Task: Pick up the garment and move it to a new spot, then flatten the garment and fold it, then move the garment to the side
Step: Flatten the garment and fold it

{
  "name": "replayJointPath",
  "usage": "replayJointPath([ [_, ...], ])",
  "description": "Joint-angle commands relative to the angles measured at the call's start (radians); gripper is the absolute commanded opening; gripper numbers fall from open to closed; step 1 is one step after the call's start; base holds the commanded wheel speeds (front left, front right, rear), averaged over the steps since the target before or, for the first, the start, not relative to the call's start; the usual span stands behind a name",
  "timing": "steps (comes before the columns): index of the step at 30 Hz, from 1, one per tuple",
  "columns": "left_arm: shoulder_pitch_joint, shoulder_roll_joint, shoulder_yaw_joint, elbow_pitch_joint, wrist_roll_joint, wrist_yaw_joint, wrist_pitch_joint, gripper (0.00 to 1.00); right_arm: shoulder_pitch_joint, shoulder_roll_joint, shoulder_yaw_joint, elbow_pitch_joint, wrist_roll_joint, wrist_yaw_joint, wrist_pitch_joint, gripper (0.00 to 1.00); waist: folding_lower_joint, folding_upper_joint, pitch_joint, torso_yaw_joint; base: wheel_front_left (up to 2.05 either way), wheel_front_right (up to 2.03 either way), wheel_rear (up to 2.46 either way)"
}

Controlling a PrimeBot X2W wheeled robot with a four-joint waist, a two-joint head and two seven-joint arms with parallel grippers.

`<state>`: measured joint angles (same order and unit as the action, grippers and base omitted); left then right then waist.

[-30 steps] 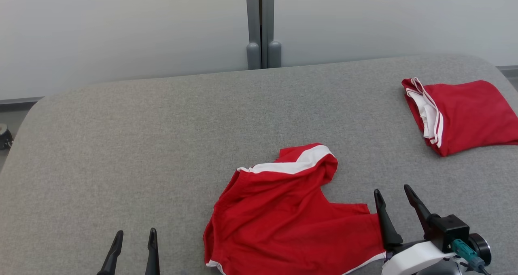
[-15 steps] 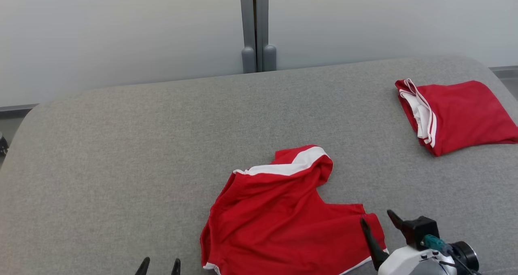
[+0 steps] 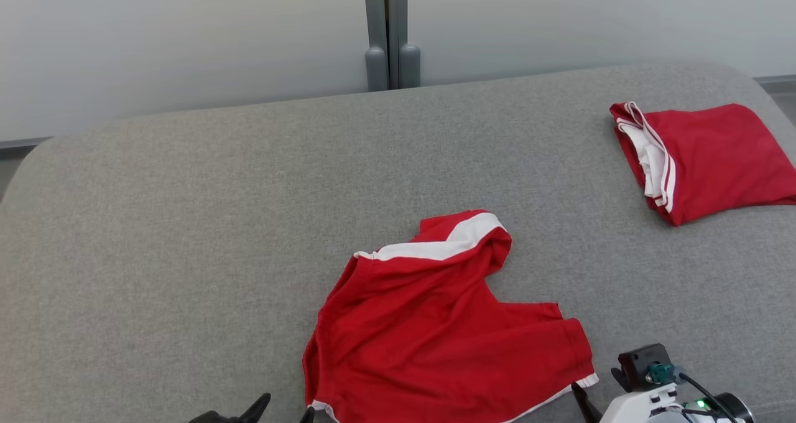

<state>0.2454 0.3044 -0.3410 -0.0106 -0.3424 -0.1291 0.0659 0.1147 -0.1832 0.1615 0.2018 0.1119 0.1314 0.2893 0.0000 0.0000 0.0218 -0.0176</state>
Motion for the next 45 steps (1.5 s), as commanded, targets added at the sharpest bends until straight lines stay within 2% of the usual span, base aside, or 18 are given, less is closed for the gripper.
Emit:
replayJointPath([
  [1,-0.023,0.016,-0.015,0.0,-0.008,-0.003,0.011,1.0,-0.02,0.004,0.002,0.007,-0.005,-0.002,0.006,1.0,0.0,0.0,0.023,-0.006,0.0,0.0,0.0],
  [6,-0.068,0.039,-0.078,0.011,-0.044,-0.003,0.015,1.0,-0.06,0.006,0.014,0.044,-0.01,-0.002,0.006,1.0,0.0,0.0,0.055,-0.005,0.0,0.0,0.0],
  [11,-0.105,0.049,-0.107,0.036,-0.06,-0.003,0.003,1.0,-0.083,0.013,0.016,0.08,-0.011,-0.002,-0.004,0.89,0.0,0.0,0.07,-0.004,0.0,0.0,0.0],
  [14,-0.12,0.056,-0.12,0.051,-0.069,-0.003,-0.002,1.0,-0.092,0.017,0.02,0.095,-0.011,-0.002,-0.012,0.9,0.0,0.0,0.079,-0.008,0.0,0.0,0.0],
  [18,-0.132,0.068,-0.14,0.064,-0.088,-0.003,-0.004,1.0,-0.101,0.023,0.028,0.111,-0.008,-0.002,-0.021,0.87,0.0,0.0,0.089,-0.018,0.0,0.0,0.0],
  [19,-0.136,0.072,-0.145,0.065,-0.092,-0.003,-0.003,0.94,-0.104,0.025,0.03,0.114,-0.006,-0.002,-0.021,0.86,0.0,0.0,0.092,-0.02,0.0,0.0,0.0],
  [22,-0.145,0.079,-0.164,0.072,-0.114,-0.003,-0.001,0.48,-0.116,0.03,0.035,0.133,-0.003,-0.002,-0.023,0.78,0.0,0.0,0.101,-0.028,0.0,0.0,0.0],
  [23,-0.148,0.082,-0.17,0.074,-0.121,-0.003,0.0,0.44,-0.117,0.033,0.037,0.139,0.001,-0.002,-0.021,0.73,0.0,0.0,0.102,-0.03,0.0,0.0,0.0],
  [24,-0.152,0.086,-0.175,0.078,-0.125,-0.003,-0.001,0.32,-0.12,0.038,0.04,0.148,0.008,-0.002,-0.017,0.53,0.0,0.0,0.104,-0.032,0.0,0.0,0.0],
  [25,-0.157,0.088,-0.182,0.08,-0.129,-0.003,0.0,0.25,-0.123,0.04,0.043,0.156,0.013,-0.002,-0.011,0.46,0.0,0.0,0.106,-0.034,0.0,0.0,0.0],
  [26,-0.162,0.089,-0.194,0.081,-0.139,-0.003,0.003,0.0,-0.125,0.04,0.051,0.165,0.02,-0.002,-0.003,0.11,0.0,0.0,0.107,-0.036,0.0,0.0,0.0],
  [27,-0.164,0.091,-0.205,0.084,-0.148,-0.003,0.008,0.0,-0.125,0.041,0.055,0.171,0.031,-0.002,-0.002,0.0,0.0,0.0,0.107,-0.037,0.0,0.0,0.0],
  [31,-0.163,0.103,-0.216,0.087,-0.201,-0.003,0.019,0.0,-0.134,0.057,0.009,0.162,0.094,-0.003,-0.023,0.0,0.0,0.0,0.098,-0.044,0.0,0.0,0.0],
  [35,-0.133,0.112,-0.171,0.013,-0.289,-0.003,0.025,0.0,-0.145,0.08,-0.06,0.054,0.216,-0.002,-0.052,0.0,0.0,0.0,0.079,-0.051,0.0,0.0,0.0],
  [45,-0.094,0.139,-0.058,-0.477,-0.584,0.01,0.136,0.0,-0.116,0.048,-0.184,-0.448,0.57,-0.001,0.089,0.0,0.0,0.0,0.031,-0.067,0.0,0.0,0.0],
])
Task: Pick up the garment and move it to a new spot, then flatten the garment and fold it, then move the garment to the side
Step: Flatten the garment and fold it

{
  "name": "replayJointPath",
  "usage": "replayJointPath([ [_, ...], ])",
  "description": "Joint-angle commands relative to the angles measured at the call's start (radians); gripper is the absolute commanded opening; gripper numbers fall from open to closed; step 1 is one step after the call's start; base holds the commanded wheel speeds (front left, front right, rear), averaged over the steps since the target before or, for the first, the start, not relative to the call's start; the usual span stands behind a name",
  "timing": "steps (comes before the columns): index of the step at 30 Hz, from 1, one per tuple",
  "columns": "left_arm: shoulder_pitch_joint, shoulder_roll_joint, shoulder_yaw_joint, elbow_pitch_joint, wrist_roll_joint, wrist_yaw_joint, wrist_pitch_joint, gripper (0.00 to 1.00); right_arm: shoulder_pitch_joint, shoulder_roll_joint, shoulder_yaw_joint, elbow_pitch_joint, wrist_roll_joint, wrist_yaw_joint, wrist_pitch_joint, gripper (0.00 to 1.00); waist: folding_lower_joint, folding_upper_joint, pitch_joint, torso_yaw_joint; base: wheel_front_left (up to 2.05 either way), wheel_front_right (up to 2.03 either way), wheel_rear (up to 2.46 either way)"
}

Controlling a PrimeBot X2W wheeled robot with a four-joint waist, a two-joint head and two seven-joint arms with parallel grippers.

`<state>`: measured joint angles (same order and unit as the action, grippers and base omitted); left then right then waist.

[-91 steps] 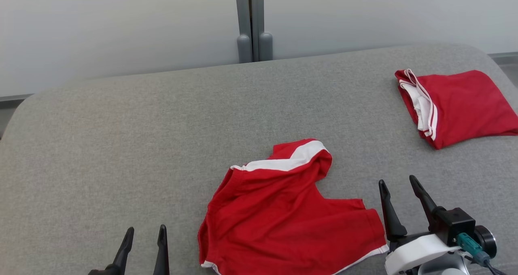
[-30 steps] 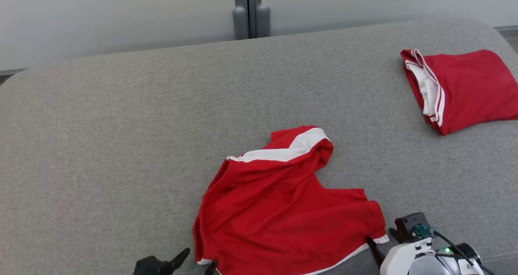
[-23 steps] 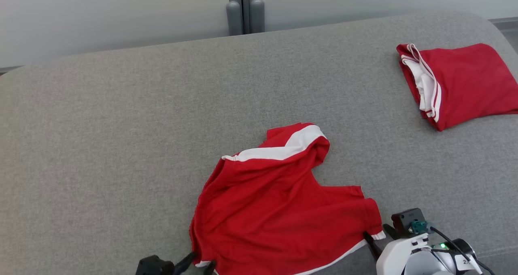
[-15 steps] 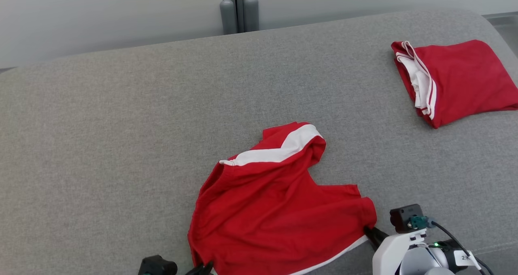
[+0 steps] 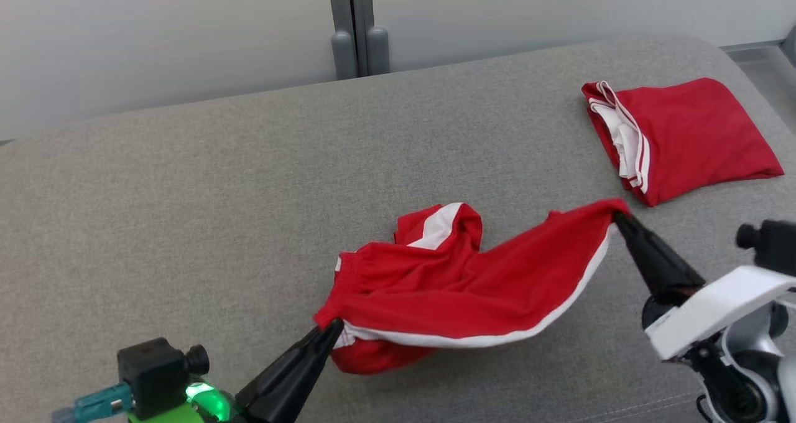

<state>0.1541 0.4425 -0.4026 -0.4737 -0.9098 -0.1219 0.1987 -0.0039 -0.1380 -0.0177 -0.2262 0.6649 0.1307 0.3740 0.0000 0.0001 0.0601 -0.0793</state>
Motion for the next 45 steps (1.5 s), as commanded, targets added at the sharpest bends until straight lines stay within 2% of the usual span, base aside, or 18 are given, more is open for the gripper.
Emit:
replayJointPath([
  [1,-0.011,-0.004,0.007,-0.053,-0.043,0.004,0.011,0.0,-0.001,0.01,-0.02,-0.06,0.053,0.0,0.018,0.0,0.0,-0.0001,-0.009,-0.007,0.0,0.0,0.0],
  [5,-0.069,0.008,0.051,-0.184,-0.124,0.019,0.055,0.0,-0.037,0.024,-0.083,-0.22,0.16,0.0,0.093,0.0,0.0,-0.0001,-0.015,-0.022,0.0,0.0,0.0],
  [10,-0.203,0.035,0.133,-0.282,-0.207,0.055,0.117,0.0,-0.14,0.025,-0.146,-0.348,0.215,0.0,0.21,0.0,0.0,-0.0001,0.0,-0.045,0.0,0.0,0.0],
  [14,-0.353,0.074,0.177,-0.283,-0.261,0.079,0.196,0.0,-0.272,0.021,-0.156,-0.38,0.2,0.0,0.307,0.0,0.0,-0.0001,0.057,-0.055,0.0,0.0,0.0],
  [17,-0.489,0.11,0.201,-0.228,-0.26,0.085,0.254,0.0,-0.408,0.041,-0.147,-0.33,0.174,0.0,0.361,0.0,0.0,-0.0001,0.134,-0.061,0.0,0.0,0.0],
  [21,-0.721,0.133,0.19,-0.071,-0.263,0.077,0.333,0.0,-0.661,0.078,-0.189,-0.15,0.104,0.0,0.374,0.0,0.0,-0.0001,0.267,-0.048,0.0,0.0,0.0],
  [23,-0.861,0.125,0.177,0.04,-0.25,0.07,0.364,0.0,-0.812,0.087,-0.202,-0.042,0.053,0.0,0.363,0.0,0.0,-0.0001,0.345,-0.038,0.0,0.0,0.0],
  [25,-1.012,0.098,0.161,0.171,-0.222,0.059,0.368,0.0,-0.96,0.088,-0.218,0.104,0.029,0.0,0.308,0.0,0.0,-0.0001,0.414,-0.027,0.0,0.0,0.0],
  [29,-1.299,0.016,0.132,0.45,-0.118,0.042,0.292,0.0,-1.259,0.087,-0.253,0.437,0.013,0.0,0.117,0.0,0.0,-0.0001,0.514,-0.017,0.0,0.0,0.0],
  [32,-1.468,-0.029,0.106,0.646,-0.017,0.02,0.181,0.0,-1.446,0.087,-0.249,0.689,0.025,0.0,-0.063,0.0,0.0,-0.0001,0.553,-0.019,0.0,0.0,0.0],
  [34,-1.541,-0.032,0.078,0.755,0.057,0.007,0.105,0.0,-1.519,0.086,-0.215,0.824,0.025,0.0,-0.164,0.0,0.0,-0.0001,0.57,-0.025,0.0,0.0,0.0],
  [37,-1.586,-0.03,0.02,0.878,0.14,-0.003,-0.008,0.0,-1.554,0.085,-0.132,0.961,0.007,0.0,-0.271,0.0,0.0,-0.0001,0.586,-0.032,0.0,0.0,0.0],
  [39,-1.56,-0.034,-0.016,0.95,0.159,-0.008,-0.087,0.0,-1.514,0.084,-0.069,1.021,-0.003,0.0,-0.331,0.0,0.0,-0.0001,0.584,-0.034,0.0,0.0,0.0],
  [42,-1.479,-0.023,-0.099,0.995,0.151,-0.01,-0.162,0.0,-1.422,0.085,0.004,1.056,-0.007,0.0,-0.389,0.0,0.0,-0.0001,0.572,-0.034,0.0,0.0,0.0],
  [45,-1.355,0.014,-0.177,0.99,0.106,-0.01,-0.243,0.0,-1.276,0.086,0.072,1.038,0.025,0.0,-0.425,0.0,0.0,-0.0001,0.548,-0.035,0.0,0.0,0.0],
])
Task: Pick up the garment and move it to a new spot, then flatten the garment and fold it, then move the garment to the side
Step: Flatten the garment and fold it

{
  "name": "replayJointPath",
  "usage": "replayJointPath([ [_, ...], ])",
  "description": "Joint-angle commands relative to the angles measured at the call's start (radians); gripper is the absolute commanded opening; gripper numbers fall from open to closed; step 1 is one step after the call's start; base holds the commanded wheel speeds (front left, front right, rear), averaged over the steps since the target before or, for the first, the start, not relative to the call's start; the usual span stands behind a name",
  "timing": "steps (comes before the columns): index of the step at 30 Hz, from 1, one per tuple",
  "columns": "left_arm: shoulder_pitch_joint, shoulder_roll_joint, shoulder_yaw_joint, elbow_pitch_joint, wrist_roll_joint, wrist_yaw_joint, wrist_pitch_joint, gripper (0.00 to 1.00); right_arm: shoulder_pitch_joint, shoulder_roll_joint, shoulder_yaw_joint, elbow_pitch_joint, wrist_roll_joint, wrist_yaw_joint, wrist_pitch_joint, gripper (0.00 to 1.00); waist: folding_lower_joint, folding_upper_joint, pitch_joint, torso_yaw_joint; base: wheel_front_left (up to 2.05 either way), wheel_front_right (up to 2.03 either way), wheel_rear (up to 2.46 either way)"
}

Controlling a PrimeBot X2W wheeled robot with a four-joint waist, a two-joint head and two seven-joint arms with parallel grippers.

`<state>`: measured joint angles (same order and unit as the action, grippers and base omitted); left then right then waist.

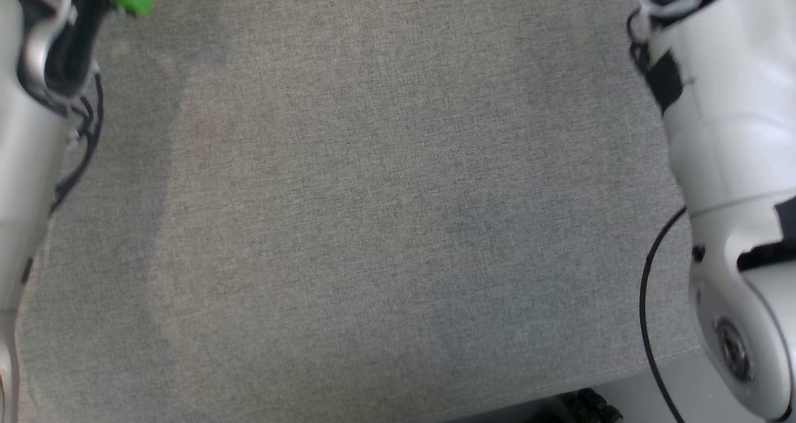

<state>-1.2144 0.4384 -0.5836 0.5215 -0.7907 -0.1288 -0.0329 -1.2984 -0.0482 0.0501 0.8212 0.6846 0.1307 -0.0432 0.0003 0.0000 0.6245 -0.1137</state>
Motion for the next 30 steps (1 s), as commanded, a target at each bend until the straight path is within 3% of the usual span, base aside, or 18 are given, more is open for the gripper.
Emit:
replayJointPath([
  [1,0.059,0.025,-0.01,-0.01,-0.03,-0.003,-0.037,0.0,0.069,-0.004,0.018,-0.022,0.018,0.0,-0.016,0.0,-0.0003,0.0,-0.027,-0.001,0.0,0.0,0.0],
  [5,0.27,0.058,-0.078,-0.069,-0.096,-0.003,-0.133,0.0,0.303,-0.007,0.042,-0.116,0.016,0.0,-0.03,0.0,-0.0003,0.0,-0.08,0.012,0.0,0.0,0.0],
  [10,0.547,0.073,-0.083,-0.162,-0.156,0.008,-0.208,0.0,0.635,-0.043,-0.006,-0.312,0.034,-0.001,0.004,0.0,-0.0003,0.0,-0.188,0.038,0.0,0.0,0.0],
  [17,0.937,0.094,-0.082,-0.389,-0.219,0.109,-0.227,0.0,1.094,-0.034,-0.128,-0.642,0.046,-0.001,0.14,0.0,-0.0003,0.0,-0.358,0.049,0.0,0.0,0.0],
  [22,1.189,0.12,-0.069,-0.603,-0.274,0.204,-0.231,0.0,1.399,-0.01,-0.194,-0.916,0.063,-0.001,0.279,0.0,-0.0003,0.0,-0.406,0.045,0.0,0.0,0.0],
  [26,1.3,0.123,-0.063,-0.736,-0.295,0.235,-0.232,0.0,1.536,-0.004,-0.229,-1.064,0.104,-0.001,0.344,0.0,-0.0003,0.0,-0.399,0.046,0.0,0.0,0.0],
  [30,1.305,0.1,-0.057,-0.782,-0.301,0.237,-0.23,0.0,1.516,-0.004,-0.255,-1.103,0.118,-0.001,0.369,0.0,-0.0003,0.0,-0.379,0.053,0.0,0.0,0.0],
])
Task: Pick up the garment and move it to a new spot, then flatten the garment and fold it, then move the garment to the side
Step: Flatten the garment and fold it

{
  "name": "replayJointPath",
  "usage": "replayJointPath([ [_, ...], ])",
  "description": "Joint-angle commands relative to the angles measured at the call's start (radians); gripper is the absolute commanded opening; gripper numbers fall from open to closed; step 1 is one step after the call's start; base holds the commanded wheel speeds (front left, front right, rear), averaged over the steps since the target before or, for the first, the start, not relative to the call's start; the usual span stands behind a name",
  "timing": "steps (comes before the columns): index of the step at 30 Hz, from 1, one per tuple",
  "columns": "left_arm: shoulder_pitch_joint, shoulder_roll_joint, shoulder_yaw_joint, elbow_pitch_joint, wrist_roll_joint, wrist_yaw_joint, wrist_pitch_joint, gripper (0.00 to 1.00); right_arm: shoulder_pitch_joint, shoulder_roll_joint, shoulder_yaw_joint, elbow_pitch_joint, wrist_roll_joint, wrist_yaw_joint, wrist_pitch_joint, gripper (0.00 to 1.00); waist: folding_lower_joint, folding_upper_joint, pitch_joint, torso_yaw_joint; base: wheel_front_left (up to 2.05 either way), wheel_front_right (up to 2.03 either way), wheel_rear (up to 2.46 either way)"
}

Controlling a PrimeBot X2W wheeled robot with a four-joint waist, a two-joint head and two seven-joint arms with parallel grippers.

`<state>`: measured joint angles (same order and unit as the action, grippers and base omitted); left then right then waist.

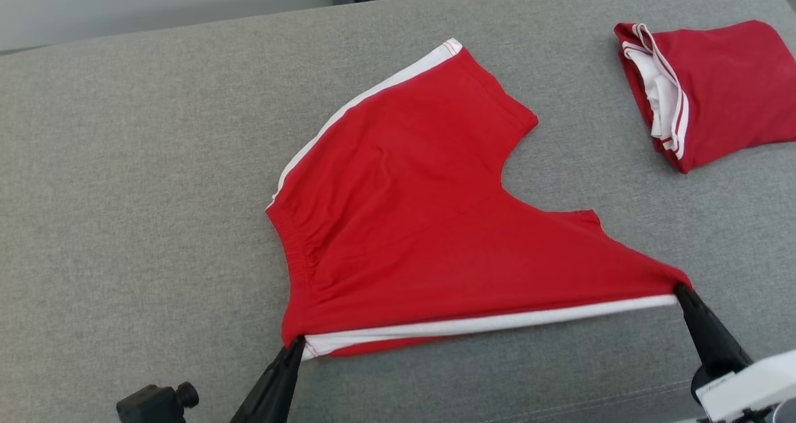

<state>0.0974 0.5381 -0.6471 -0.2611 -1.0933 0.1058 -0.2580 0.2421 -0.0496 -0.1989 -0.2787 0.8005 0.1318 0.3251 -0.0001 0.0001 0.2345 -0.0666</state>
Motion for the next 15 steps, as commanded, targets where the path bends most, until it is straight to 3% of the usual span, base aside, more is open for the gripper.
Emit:
replayJointPath([
  [1,-0.027,-0.009,-0.001,-0.007,0.004,0.0,0.008,0.0,-0.054,-0.003,-0.007,-0.002,-0.003,-0.002,0.009,0.0,0.0001,-0.0001,0.017,0.01,0.0,0.0,0.0],
  [15,-0.377,-0.153,-0.009,0.083,-0.036,-0.075,0.133,0.0,-0.641,-0.002,-0.054,0.225,-0.195,-0.001,0.27,0.0,0.0001,-0.0001,0.169,0.179,0.0,0.0,0.0],
])
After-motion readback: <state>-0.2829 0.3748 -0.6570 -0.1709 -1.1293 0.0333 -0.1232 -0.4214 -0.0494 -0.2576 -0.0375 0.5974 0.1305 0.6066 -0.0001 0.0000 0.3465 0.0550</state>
